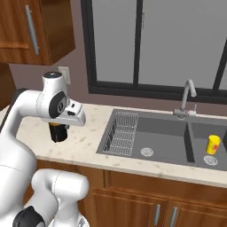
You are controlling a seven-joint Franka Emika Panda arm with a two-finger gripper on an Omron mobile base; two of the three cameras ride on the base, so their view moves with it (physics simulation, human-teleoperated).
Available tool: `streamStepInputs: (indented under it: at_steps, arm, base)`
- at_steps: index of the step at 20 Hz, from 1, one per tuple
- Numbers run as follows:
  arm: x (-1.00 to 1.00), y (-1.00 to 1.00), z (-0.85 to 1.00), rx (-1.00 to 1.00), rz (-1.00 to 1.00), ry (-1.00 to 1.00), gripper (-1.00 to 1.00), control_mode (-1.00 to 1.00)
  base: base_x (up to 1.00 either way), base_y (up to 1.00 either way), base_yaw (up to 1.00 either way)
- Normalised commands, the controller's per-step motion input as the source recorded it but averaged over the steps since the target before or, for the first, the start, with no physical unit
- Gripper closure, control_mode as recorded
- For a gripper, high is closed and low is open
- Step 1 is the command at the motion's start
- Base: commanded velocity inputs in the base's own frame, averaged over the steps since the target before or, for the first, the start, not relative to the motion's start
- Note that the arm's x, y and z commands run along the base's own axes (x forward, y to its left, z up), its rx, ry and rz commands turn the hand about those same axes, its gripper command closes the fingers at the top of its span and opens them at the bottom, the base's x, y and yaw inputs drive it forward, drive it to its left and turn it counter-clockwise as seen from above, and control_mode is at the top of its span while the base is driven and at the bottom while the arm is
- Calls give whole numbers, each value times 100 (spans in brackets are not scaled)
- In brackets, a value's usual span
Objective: Place the mug in the left basin and the cup in the right basin of the sink.
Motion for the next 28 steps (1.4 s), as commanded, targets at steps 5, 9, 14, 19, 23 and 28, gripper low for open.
streamStepInputs:
  at_steps: [5, 9, 14, 19, 23, 28]
  arm:
    - [0, 0, 0, 0, 0, 0, 100, 100]
    - [0, 0, 0, 0, 0, 0, 100, 100]
    - [0, 0, 0, 0, 0, 0, 100, 100]
    - [0, 0, 0, 0, 0, 0, 100, 100]
    - [0, 0, 0, 0, 0, 0, 100, 100]
    - [0, 0, 0, 0, 0, 0, 100, 100]
  base:
    - [-10, -71, 0]
    - [0, -77, 0]
    - [0, -76, 0]
    - [0, -57, 0]
    - [1, -50, 0]
    - [14, -40, 0]
